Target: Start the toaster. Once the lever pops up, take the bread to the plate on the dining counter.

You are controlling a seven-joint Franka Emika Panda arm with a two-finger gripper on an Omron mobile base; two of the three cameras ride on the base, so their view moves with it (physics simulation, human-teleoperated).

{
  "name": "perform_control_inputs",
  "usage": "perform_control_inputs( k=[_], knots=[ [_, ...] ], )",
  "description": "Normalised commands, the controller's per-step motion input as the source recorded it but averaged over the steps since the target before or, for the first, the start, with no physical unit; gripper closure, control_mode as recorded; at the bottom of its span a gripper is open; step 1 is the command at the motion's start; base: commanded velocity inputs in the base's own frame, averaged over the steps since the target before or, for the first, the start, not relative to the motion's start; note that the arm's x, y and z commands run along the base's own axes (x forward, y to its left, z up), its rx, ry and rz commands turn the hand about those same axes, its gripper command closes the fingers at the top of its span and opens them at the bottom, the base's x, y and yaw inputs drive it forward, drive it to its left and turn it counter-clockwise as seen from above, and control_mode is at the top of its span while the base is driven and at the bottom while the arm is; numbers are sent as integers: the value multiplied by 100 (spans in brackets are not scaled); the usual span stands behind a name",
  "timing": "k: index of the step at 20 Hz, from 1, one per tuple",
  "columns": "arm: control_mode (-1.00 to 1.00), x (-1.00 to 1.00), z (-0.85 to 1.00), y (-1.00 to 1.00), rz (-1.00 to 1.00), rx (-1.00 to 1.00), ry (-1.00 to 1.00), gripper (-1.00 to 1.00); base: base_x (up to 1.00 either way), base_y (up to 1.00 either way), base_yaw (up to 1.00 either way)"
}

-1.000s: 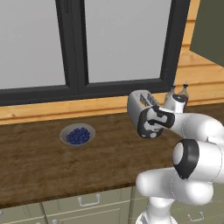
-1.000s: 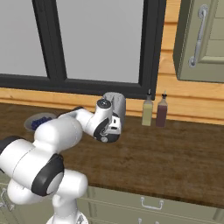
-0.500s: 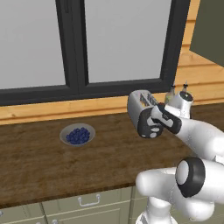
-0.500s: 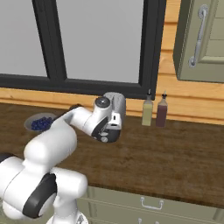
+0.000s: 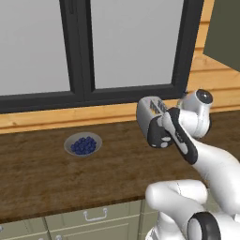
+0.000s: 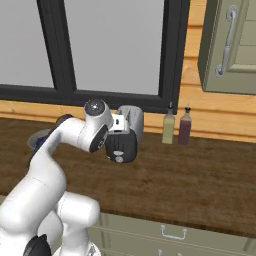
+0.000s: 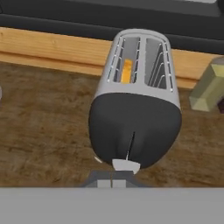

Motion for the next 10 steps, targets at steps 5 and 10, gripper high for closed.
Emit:
perform_control_inputs(
  k=[5,10],
  knots=[
    [-100,-13,37,78,0,-8,0,100,0,0,0],
    [-100,-1,31,77,0,-18,13,100,0,0,0]
  ],
)
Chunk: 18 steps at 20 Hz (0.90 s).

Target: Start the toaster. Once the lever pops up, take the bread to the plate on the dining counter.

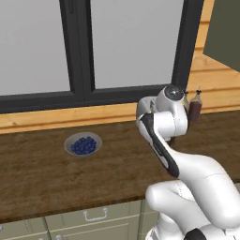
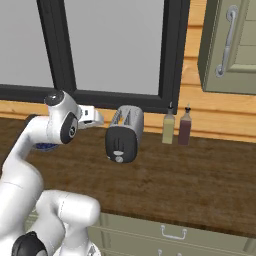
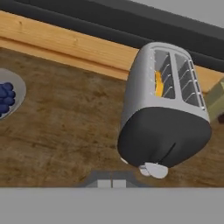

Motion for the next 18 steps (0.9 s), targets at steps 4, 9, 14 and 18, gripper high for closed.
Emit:
perform_control_inputs(
  k=[4,9,14,18],
  knots=[
    [-100,0,6,61,-1,-29,24,100,0,0,0],
    [-100,0,1,43,-3,-26,27,100,0,0,0],
    [-100,0,0,20,0,-18,13,100,0,0,0],
    [-100,0,0,1,0,-1,0,100,0,0,0]
  ],
)
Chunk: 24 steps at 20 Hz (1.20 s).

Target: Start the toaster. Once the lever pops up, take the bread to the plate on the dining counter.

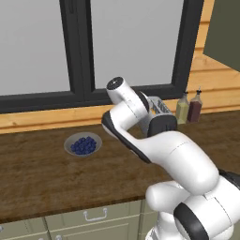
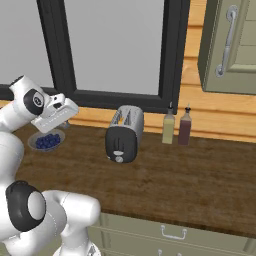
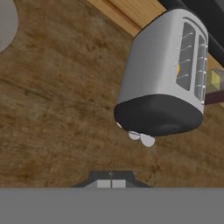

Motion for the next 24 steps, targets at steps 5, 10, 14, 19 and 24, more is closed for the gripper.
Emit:
perform_control_inputs(
  k=[5,10,14,19,24],
  knots=[
    [-100,0,0,0,0,0,0,100,0,0,0],
    [-100,0,0,0,0,0,0,-100,0,0,0],
    [-100,0,0,0,0,0,0,-100,0,0,0],
    [-100,0,0,0,0,0,0,-100,0,0,0],
    [-100,0,0,0,0,0,0,-100,0,0,0]
  ],
)
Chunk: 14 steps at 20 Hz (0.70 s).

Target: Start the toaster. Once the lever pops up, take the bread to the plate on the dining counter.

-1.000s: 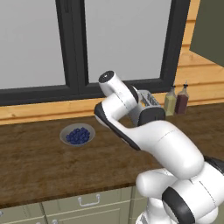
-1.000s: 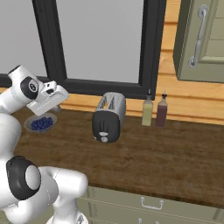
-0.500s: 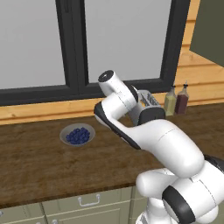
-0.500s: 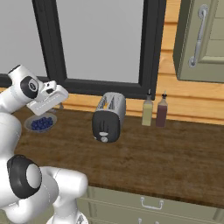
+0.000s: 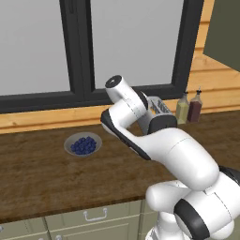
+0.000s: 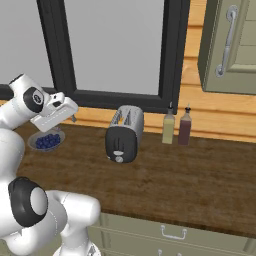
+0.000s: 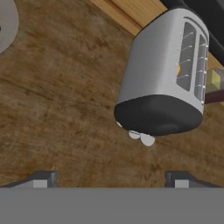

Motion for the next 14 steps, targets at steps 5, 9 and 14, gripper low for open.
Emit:
perform_control_inputs(
  k=[5,9,14],
  knots=[
    [-100,0,0,0,0,0,0,-100,0,0,0],
    [-100,0,0,0,0,0,0,-100,0,0,0],
    [-100,0,0,0,0,0,0,-100,0,0,0]
  ],
)
